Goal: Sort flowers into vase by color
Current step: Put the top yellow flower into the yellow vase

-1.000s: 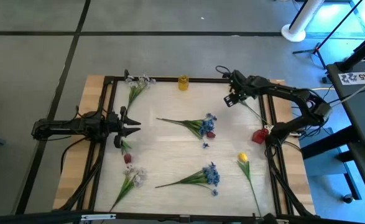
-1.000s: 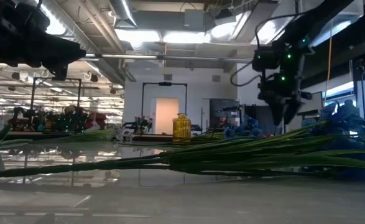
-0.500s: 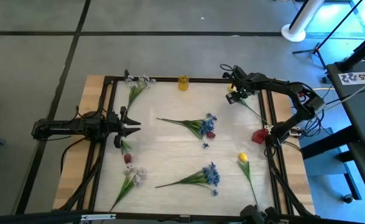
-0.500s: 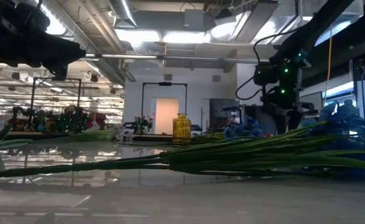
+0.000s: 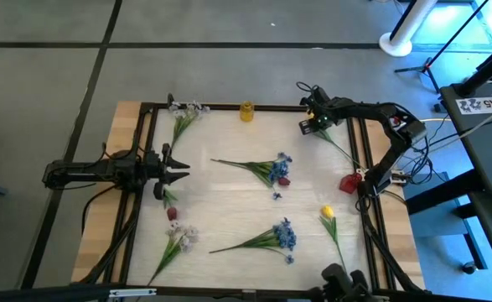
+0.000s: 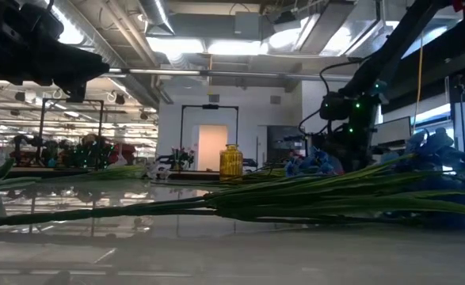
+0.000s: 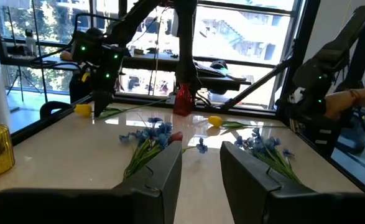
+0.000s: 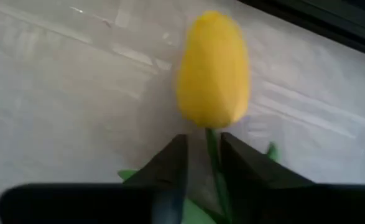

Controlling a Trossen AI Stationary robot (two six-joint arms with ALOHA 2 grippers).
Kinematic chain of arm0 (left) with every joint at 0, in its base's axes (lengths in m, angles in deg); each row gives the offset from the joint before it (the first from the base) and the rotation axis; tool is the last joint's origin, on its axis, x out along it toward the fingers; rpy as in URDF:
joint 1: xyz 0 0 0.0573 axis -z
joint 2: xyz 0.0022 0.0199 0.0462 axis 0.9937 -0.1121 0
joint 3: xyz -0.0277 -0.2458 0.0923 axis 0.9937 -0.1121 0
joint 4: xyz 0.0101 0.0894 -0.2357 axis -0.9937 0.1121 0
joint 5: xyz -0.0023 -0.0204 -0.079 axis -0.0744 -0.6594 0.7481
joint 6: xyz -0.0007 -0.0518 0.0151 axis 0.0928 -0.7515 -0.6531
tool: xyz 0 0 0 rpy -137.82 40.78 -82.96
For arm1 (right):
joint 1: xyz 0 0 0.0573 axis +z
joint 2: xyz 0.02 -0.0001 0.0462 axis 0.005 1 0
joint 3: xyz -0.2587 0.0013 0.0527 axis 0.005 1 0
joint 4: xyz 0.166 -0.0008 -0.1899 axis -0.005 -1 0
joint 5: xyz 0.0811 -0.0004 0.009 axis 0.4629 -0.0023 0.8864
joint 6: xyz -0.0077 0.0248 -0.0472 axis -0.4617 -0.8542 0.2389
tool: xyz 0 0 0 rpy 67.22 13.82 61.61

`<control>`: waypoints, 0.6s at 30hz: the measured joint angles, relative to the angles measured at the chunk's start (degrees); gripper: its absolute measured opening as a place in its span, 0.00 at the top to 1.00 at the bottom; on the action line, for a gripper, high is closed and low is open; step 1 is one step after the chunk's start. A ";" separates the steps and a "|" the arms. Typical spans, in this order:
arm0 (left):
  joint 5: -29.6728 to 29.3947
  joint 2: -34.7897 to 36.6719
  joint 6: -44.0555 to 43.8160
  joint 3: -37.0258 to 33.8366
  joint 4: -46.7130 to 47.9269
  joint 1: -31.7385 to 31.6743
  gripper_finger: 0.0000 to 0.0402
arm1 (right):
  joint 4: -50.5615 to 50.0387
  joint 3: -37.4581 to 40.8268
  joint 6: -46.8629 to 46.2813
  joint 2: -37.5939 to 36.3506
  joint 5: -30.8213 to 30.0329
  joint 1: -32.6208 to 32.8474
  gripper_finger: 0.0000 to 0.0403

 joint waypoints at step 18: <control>0.01 0.01 0.00 0.01 0.00 0.01 0.73 | 0.04 -13.33 -0.90 -7.82 -3.59 17.34 0.97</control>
